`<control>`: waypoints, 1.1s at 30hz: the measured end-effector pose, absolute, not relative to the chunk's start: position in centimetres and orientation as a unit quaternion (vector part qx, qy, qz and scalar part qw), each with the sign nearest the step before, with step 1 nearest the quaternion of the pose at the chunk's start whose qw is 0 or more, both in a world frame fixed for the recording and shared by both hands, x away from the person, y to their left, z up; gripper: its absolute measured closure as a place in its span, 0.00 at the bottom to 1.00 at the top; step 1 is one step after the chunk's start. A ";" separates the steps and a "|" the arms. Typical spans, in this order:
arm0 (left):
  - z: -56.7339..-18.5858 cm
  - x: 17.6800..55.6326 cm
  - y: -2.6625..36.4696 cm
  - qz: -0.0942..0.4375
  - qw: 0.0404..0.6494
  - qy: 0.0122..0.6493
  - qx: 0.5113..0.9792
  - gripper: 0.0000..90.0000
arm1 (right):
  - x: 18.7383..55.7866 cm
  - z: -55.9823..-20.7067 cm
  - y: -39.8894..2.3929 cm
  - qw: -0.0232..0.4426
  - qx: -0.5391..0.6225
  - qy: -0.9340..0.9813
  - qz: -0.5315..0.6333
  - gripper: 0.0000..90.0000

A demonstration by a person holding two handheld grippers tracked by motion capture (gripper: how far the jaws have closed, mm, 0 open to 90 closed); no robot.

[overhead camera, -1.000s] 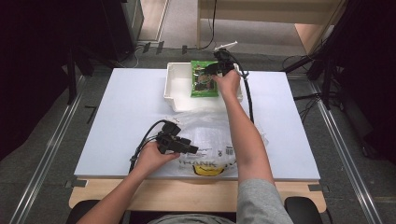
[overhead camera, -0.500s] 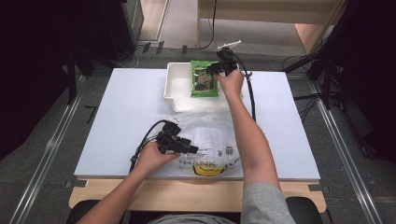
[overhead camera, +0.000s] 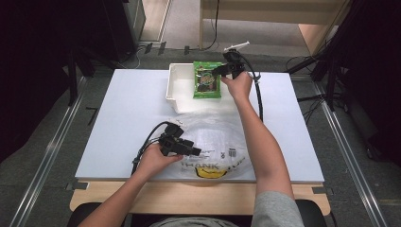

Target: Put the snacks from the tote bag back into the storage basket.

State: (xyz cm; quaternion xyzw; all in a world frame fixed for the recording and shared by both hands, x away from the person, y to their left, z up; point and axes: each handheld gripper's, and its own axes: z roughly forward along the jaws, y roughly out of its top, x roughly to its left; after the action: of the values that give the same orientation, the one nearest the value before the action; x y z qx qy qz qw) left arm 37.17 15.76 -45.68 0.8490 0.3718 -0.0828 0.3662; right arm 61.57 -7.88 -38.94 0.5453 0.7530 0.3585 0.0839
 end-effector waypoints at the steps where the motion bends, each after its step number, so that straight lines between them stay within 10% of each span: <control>1: -45.7 37.2 15.8 -0.082 0.366 0.371 0.849 0.47 | 61.5 -38.9 -7.9 0.083 0.542 0.755 0.360 0.43; 33: -45.6 37.2 15.8 -0.082 0.368 0.372 0.848 0.47 | 56.1 -37.2 -7.1 0.052 0.473 0.786 0.395 0.48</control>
State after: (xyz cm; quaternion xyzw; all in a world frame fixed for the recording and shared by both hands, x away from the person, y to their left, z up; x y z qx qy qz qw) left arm 37.20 15.82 -45.64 0.8483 0.3721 -0.0817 0.3679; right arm 56.06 -7.06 -37.24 0.4727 0.7859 0.3952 0.0524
